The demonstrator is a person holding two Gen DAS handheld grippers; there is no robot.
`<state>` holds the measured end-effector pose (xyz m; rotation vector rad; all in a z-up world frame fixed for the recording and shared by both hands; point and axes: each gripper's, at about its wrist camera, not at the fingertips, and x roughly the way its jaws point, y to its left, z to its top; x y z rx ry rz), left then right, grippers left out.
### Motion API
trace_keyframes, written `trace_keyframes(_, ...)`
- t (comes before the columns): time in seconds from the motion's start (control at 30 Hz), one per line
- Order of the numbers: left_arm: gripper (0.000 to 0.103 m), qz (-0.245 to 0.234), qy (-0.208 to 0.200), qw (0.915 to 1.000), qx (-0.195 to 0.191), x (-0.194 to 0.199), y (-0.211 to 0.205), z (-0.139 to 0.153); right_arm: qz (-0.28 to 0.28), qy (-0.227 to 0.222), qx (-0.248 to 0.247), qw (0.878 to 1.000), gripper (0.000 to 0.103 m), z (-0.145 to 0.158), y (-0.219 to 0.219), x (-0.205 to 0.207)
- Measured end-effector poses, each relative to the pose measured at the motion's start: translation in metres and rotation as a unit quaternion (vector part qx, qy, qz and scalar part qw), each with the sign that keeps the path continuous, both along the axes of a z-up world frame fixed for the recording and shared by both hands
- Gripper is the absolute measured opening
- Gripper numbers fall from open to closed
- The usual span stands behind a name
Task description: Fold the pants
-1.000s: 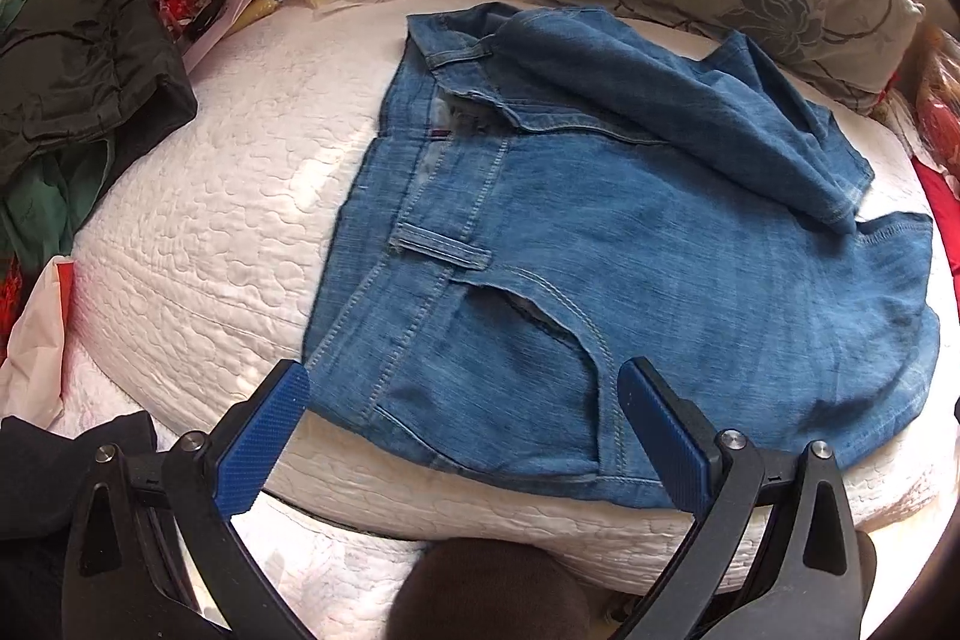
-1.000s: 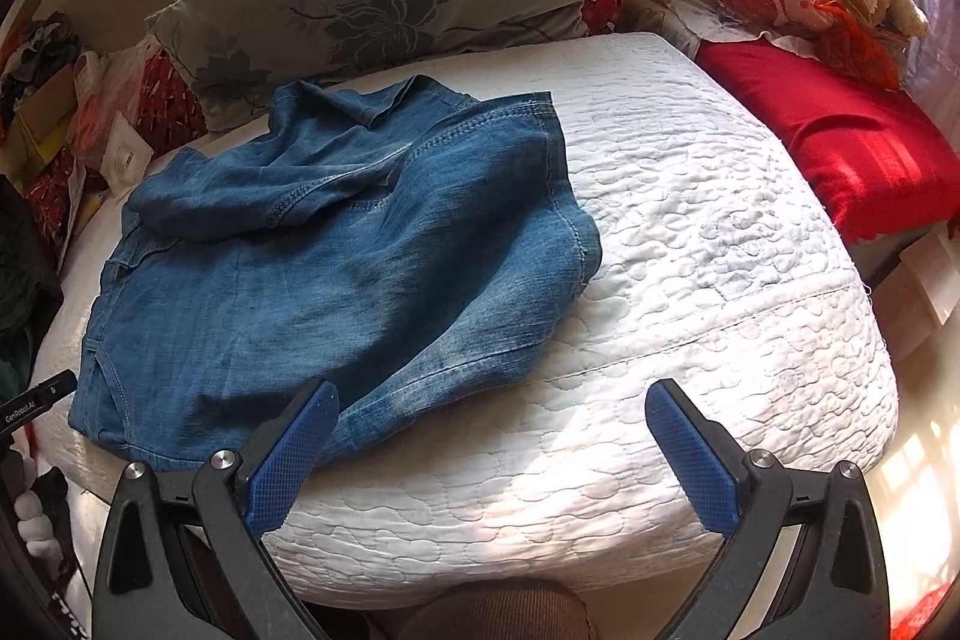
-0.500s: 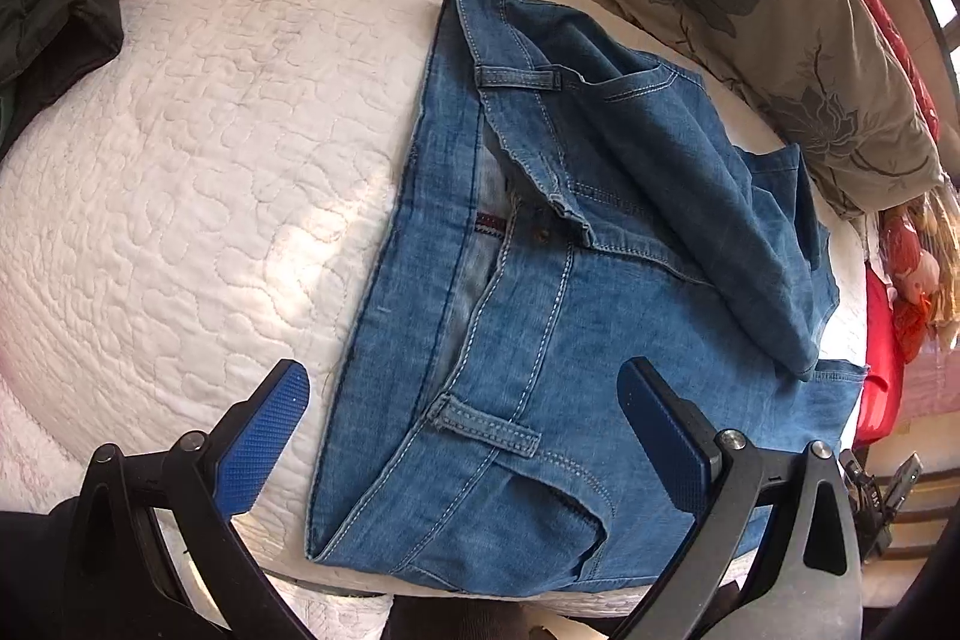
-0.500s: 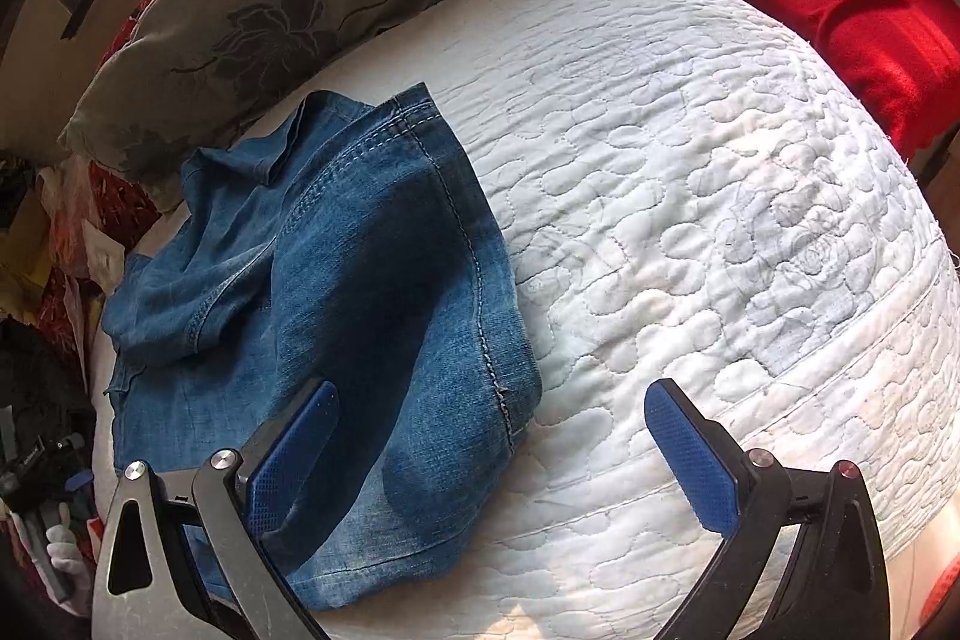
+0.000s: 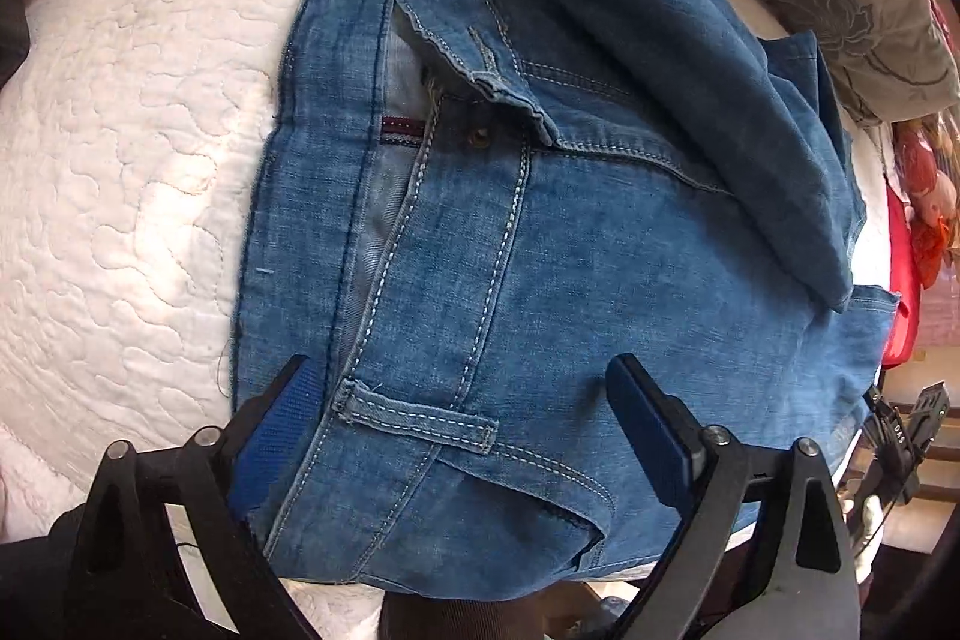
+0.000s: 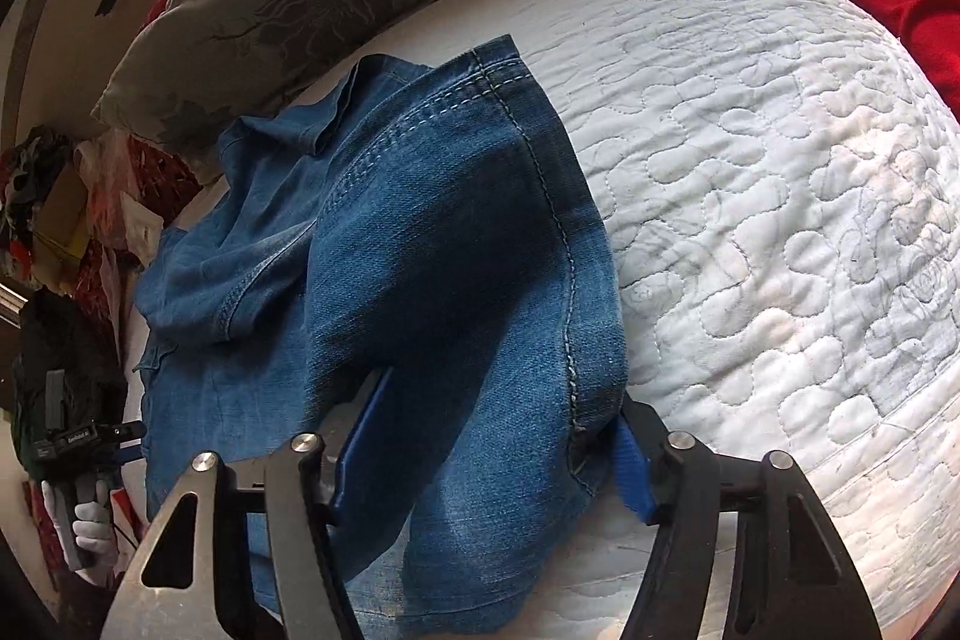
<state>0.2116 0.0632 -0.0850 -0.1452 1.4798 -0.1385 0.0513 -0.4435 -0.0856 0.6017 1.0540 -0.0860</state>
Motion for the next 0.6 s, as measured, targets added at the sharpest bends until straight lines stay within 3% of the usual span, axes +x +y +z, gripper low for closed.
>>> trace_keyframes(0.03, 0.079, -0.005, -0.007, 0.9997, 0.022, -0.003, -0.003, 0.001, 0.003, 0.003, 0.002, 1.0, 0.031, -0.001, 0.001, 0.001)
trace_keyframes(0.07, 0.057, -0.009, -0.016, 0.9987, 0.047, -0.005, -0.005, 0.004, 0.003, 0.007, 0.007, 1.0, 0.012, -0.002, 0.001, 0.001)
trace_keyframes(0.1, 0.032, -0.013, -0.021, 0.9981, 0.057, -0.008, -0.007, 0.008, 0.002, 0.009, 0.016, 1.0, 0.006, -0.001, -0.001, 0.001)
trace_keyframes(0.17, 0.011, -0.002, -0.006, 0.9998, 0.017, -0.015, -0.001, 0.018, -0.003, 0.002, 0.017, 1.0, 0.006, 0.009, -0.005, -0.007)
trace_keyframes(0.27, 0.012, -0.004, -0.027, 0.9988, 0.042, -0.03, 0.007, 0.034, -0.008, -0.035, 0.001, 0.999, 0.006, 0.046, -0.009, -0.033)
trace_keyframes(0.33, 0.012, -0.007, -0.014, 0.9976, 0.067, -0.034, 0.003, 0.024, -0.014, -0.048, -0.017, 0.999, 0.007, 0.063, -0.012, -0.051)
trace_keyframes(0.37, 0.012, -0.002, -0.004, 0.9974, 0.071, -0.035, 0.004, 0.019, -0.019, -0.036, -0.02, 0.999, 0.008, 0.061, -0.016, -0.056)
trace_keyframes(0.4, 0.012, 0.003, -0.005, 0.9971, 0.076, -0.036, 0.0, 0.016, -0.028, -0.015, -0.031, 0.999, 0.016, 0.053, -0.021, -0.061)
trace_keyframes(0.5, 0.014, 0.016, -0.007, 0.997, 0.075, -0.041, 0.002, 0.024, -0.06, 0.059, -0.047, 0.995, 0.019, 0.019, -0.042, -0.081)
trace_keyframes(0.6, 0.018, 0.023, -0.001, 0.9985, 0.051, -0.046, 0.011, 0.03, -0.101, 0.054, -0.014, 0.993, 0.022, 0.015, -0.059, -0.103)
